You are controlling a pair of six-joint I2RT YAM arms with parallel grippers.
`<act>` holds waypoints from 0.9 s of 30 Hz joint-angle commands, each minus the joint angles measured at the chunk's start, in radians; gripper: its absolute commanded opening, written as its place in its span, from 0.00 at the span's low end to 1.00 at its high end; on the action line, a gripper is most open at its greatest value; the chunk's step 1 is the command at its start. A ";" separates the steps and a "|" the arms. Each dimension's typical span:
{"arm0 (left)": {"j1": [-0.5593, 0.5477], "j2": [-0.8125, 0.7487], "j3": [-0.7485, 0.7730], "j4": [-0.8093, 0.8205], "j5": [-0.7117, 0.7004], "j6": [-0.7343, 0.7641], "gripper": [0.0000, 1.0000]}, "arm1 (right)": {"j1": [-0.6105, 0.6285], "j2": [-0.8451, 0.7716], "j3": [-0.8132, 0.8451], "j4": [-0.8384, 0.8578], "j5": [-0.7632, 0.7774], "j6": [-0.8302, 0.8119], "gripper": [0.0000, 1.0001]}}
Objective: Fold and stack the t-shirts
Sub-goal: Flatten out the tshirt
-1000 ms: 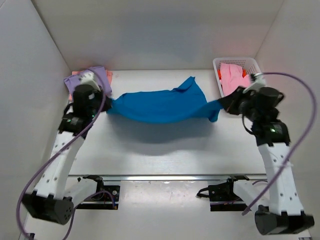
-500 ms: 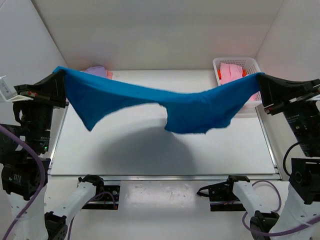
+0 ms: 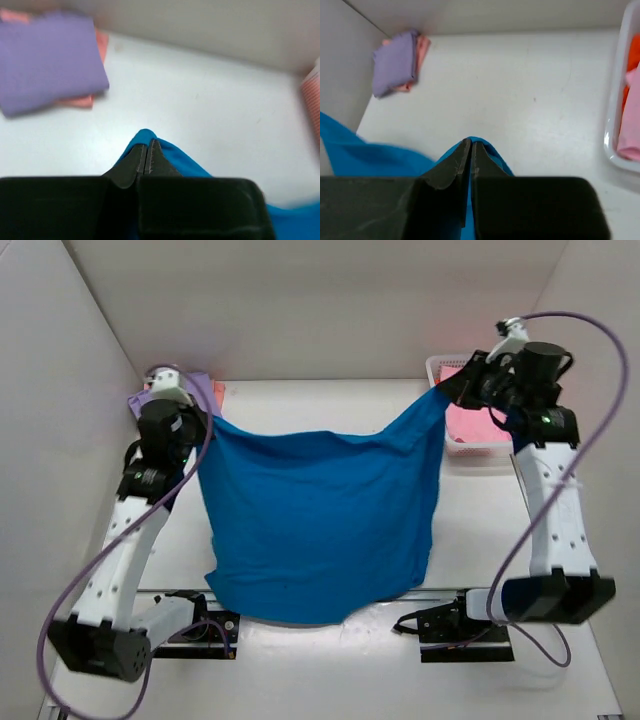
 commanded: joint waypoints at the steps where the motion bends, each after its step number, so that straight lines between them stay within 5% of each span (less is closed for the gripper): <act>1: 0.015 0.062 -0.024 0.126 0.061 -0.007 0.00 | -0.002 0.038 0.017 0.079 0.006 -0.039 0.00; 8: 0.033 0.271 0.309 0.067 0.067 0.036 0.00 | -0.030 0.210 0.358 0.076 0.021 -0.045 0.01; 10: 0.036 0.301 0.495 0.039 0.069 0.041 0.00 | -0.087 0.266 0.593 0.042 -0.038 -0.013 0.00; 12: 0.039 0.294 0.532 0.028 0.065 0.041 0.00 | -0.134 0.284 0.646 0.050 -0.107 0.025 0.00; 17: 0.038 0.180 0.337 0.062 0.064 0.024 0.00 | -0.152 0.224 0.443 0.053 -0.149 0.004 0.00; 22: 0.032 0.001 -0.078 0.120 0.088 -0.023 0.00 | -0.106 0.031 -0.059 0.107 -0.101 -0.015 0.00; 27: 0.043 -0.107 -0.354 0.082 0.090 -0.050 0.00 | -0.039 -0.167 -0.379 0.038 0.002 -0.007 0.00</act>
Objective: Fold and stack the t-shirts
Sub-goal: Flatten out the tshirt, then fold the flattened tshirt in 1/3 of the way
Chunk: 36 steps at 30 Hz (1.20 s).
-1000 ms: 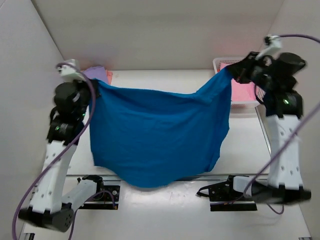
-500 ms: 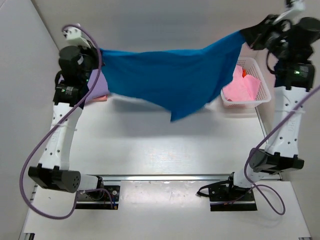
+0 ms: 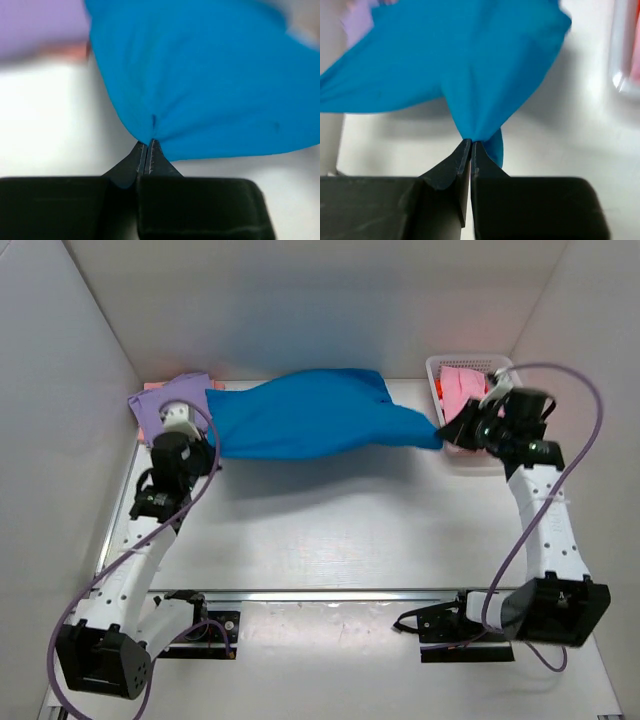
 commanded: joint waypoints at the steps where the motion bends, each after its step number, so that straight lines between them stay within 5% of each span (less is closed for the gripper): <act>1: 0.020 -0.093 -0.150 -0.025 0.011 -0.044 0.00 | 0.061 -0.192 -0.155 -0.024 0.099 0.001 0.00; 11: 0.031 -0.083 -0.431 -0.080 0.033 -0.182 0.00 | 0.045 -0.406 -0.680 -0.118 0.111 0.150 0.00; 25: 0.088 -0.023 -0.507 0.000 -0.022 -0.220 0.00 | 0.064 -0.276 -0.656 -0.120 0.119 0.150 0.00; 36: 0.118 0.322 -0.303 0.064 0.031 -0.162 0.00 | 0.041 0.005 -0.479 -0.002 0.081 0.142 0.00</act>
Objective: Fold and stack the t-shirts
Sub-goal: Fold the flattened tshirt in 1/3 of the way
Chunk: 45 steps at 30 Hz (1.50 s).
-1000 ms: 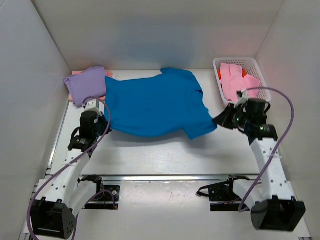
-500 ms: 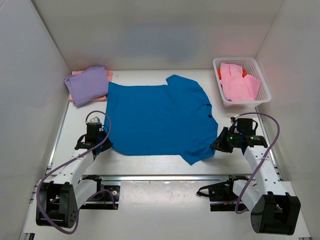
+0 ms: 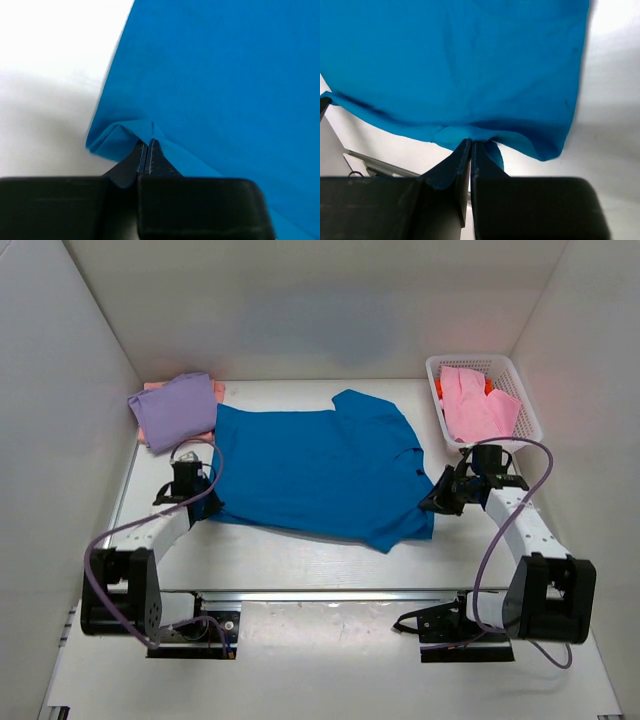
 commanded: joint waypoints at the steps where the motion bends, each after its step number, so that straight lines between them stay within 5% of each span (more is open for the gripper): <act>1: 0.005 0.062 0.053 0.071 0.023 0.020 0.00 | -0.004 0.077 0.071 0.076 -0.018 -0.014 0.00; 23: 0.061 0.404 0.343 0.129 0.049 0.052 0.00 | 0.051 0.636 0.713 0.062 -0.006 -0.039 0.00; 25: 0.059 0.413 0.364 0.129 0.043 0.061 0.09 | 0.043 0.664 0.753 0.056 0.011 -0.040 0.01; 26: 0.064 0.418 0.381 0.131 0.050 0.069 0.22 | 0.042 0.684 0.784 0.053 0.014 -0.048 0.04; 28: 0.065 0.420 0.397 0.120 0.049 0.086 0.23 | 0.046 0.692 0.807 0.037 0.038 -0.056 0.14; 29: 0.064 0.412 0.400 0.120 0.049 0.099 0.27 | 0.049 0.689 0.802 0.039 0.057 -0.065 0.19; 31: 0.064 0.395 0.385 0.132 0.052 0.101 0.53 | 0.057 0.651 0.784 0.044 0.078 -0.070 0.27; 36: 0.077 0.294 0.317 0.105 0.046 0.072 0.57 | 0.090 0.531 0.637 0.073 0.141 -0.096 0.26; 40: 0.047 0.252 0.237 0.127 0.038 0.071 0.54 | 0.129 0.477 0.499 0.130 0.087 -0.113 0.06; 45: -0.004 0.359 0.271 0.099 0.015 0.054 0.51 | 0.193 0.509 0.433 0.188 0.084 -0.116 0.01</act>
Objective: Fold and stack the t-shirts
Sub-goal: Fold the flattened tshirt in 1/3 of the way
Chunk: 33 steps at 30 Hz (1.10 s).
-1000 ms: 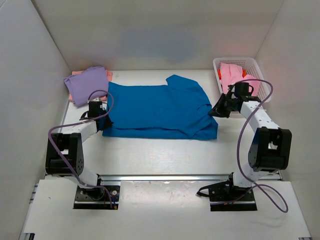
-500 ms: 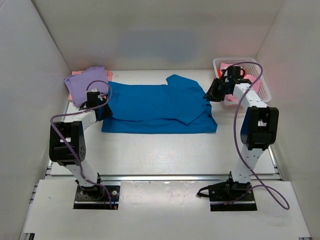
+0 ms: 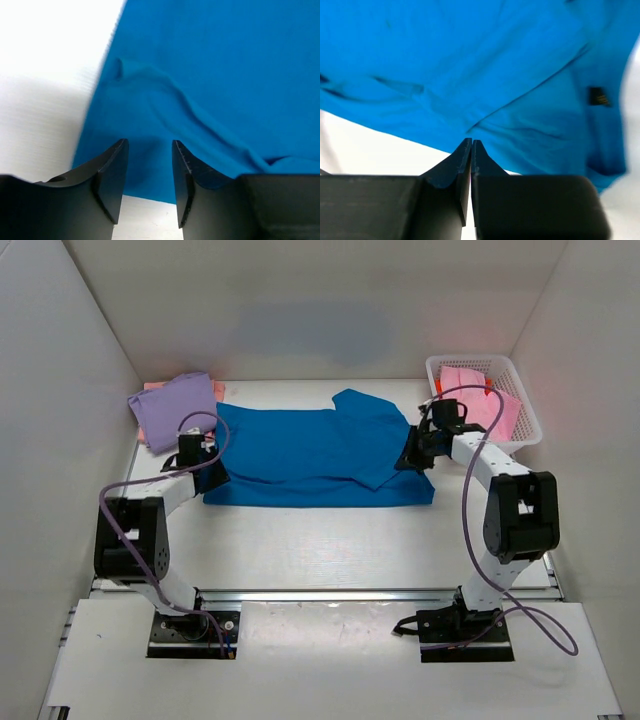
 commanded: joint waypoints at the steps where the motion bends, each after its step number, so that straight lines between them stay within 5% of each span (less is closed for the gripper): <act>1: -0.044 0.091 0.056 -0.032 -0.013 -0.018 0.50 | 0.037 0.026 -0.028 0.078 0.019 -0.018 0.00; 9: -0.109 0.260 0.230 -0.291 0.004 -0.008 0.49 | 0.072 0.115 -0.096 0.066 0.092 -0.020 0.00; 17: -0.149 0.211 0.154 -0.434 0.056 0.026 0.47 | 0.092 0.059 -0.265 0.021 0.124 0.003 0.00; 27: -0.222 -0.068 -0.144 -0.520 0.024 0.028 0.49 | 0.182 -0.191 -0.569 -0.003 0.148 0.084 0.00; 33: -0.245 -0.302 -0.187 -0.589 -0.037 0.009 0.50 | 0.198 -0.388 -0.730 -0.075 0.158 0.146 0.00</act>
